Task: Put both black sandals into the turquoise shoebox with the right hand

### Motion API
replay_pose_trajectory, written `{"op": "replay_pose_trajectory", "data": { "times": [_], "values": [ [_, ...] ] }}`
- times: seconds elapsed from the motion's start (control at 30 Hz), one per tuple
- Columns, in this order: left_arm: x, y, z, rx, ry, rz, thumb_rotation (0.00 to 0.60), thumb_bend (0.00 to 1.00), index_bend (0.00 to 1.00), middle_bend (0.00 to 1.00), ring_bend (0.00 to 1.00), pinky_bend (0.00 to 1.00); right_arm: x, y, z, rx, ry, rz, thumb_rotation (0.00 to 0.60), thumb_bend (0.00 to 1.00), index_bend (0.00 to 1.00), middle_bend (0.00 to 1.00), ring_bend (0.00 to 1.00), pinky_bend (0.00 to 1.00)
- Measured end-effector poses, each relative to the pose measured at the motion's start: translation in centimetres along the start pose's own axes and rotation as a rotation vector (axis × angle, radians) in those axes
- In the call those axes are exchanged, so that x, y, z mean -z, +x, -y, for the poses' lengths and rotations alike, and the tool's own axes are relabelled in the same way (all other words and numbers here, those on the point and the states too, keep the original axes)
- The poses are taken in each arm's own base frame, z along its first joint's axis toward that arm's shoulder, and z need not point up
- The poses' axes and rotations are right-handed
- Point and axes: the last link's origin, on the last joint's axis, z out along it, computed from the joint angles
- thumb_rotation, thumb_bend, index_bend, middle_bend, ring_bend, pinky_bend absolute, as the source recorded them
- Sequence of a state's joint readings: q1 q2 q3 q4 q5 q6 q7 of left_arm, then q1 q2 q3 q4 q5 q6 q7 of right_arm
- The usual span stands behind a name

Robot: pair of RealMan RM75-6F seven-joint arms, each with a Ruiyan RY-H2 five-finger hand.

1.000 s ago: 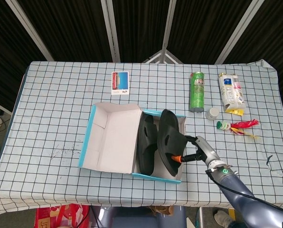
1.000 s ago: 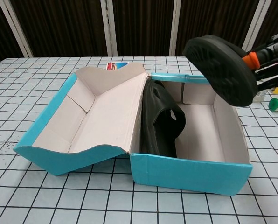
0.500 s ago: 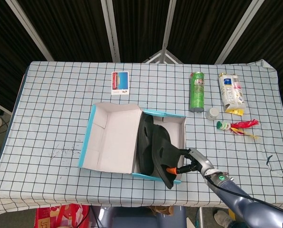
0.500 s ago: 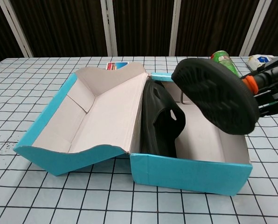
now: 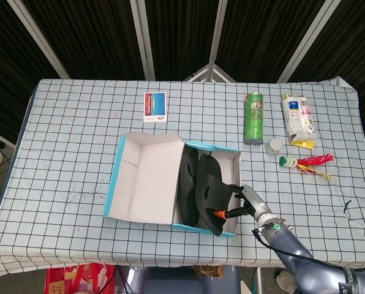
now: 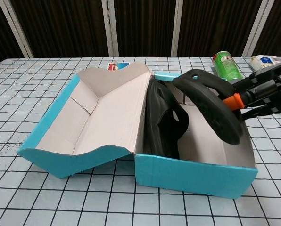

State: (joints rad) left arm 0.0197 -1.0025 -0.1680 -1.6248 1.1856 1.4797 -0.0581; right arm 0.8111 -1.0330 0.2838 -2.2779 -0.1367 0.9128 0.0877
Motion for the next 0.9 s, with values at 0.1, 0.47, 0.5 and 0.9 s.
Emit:
{"op": "replay_pose_trajectory", "data": {
  "times": [0.1,0.47,0.5,0.9],
  "values": [
    [0.0,0.0,0.0,0.000,0.001,-0.001,0.600,0.37,0.10,0.03,0.00,0.09,-0.7,0.1,-0.1,0.003,0.001,-0.031,0.600,0.76,0.56,0.43,0.10,0.00],
    [-0.2,0.0,0.1,-0.002,0.008,0.001,0.600,0.37,0.10,0.03,0.00,0.09,-3.7,0.5,-0.6,0.009,-0.029,-0.107,0.600,0.76,0.56,0.43,0.10,0.00],
    [-0.2,-0.1,0.1,-0.002,0.008,0.002,0.600,0.37,0.10,0.03,0.00,0.09,-3.8,0.5,-0.6,0.014,-0.031,-0.109,0.600,0.76,0.56,0.43,0.10,0.00],
    [-0.1,-0.1,0.0,0.001,0.003,0.004,0.600,0.37,0.10,0.03,0.00,0.09,-3.8,-0.2,-1.2,0.156,-0.016,-0.133,0.600,0.76,0.57,0.43,0.10,0.00]
  ]
}}
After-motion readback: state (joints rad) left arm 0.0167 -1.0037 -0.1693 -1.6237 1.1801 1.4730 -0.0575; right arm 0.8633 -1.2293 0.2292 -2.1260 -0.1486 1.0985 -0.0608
